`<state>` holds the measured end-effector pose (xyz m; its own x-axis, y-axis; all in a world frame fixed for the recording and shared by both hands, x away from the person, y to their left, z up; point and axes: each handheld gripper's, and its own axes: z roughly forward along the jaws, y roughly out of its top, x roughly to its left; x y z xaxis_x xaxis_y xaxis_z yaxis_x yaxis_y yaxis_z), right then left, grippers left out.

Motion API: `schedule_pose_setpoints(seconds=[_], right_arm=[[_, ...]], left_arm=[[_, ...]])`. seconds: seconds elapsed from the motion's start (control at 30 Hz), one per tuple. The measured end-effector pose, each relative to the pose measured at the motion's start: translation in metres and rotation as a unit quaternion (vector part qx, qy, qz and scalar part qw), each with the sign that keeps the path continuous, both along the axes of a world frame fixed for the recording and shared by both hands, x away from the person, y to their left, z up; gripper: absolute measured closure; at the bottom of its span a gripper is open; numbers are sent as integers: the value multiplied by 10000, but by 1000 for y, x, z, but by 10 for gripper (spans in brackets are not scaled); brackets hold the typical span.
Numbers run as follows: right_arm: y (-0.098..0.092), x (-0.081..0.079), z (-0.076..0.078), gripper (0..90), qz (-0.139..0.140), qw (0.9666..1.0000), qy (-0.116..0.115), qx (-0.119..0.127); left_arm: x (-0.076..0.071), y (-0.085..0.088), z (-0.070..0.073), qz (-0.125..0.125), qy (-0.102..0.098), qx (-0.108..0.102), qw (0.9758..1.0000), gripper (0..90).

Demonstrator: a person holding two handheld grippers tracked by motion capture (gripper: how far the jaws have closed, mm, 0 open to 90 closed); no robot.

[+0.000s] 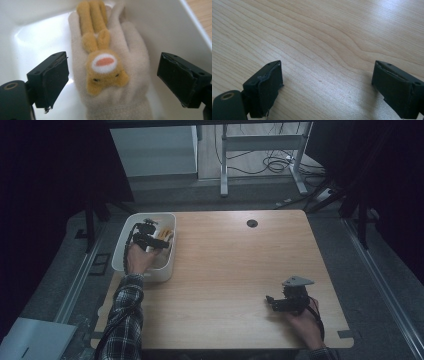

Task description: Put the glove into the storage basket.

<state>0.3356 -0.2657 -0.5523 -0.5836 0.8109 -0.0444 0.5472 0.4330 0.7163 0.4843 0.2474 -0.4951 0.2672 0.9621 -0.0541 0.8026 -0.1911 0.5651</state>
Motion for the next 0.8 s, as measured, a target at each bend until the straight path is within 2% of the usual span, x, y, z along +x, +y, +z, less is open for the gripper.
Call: schedule_pose_setpoints(seconds=[0.37,0.8], right_arm=[[0,0,0,101,0,10000,-1,-1],[0,0,0,101,-1,10000,-1,-1]], left_arm=[[-8,4,11,-53,-393,-292,9988,103],[-19,11,25,-103,-682,-509,9963,69]])
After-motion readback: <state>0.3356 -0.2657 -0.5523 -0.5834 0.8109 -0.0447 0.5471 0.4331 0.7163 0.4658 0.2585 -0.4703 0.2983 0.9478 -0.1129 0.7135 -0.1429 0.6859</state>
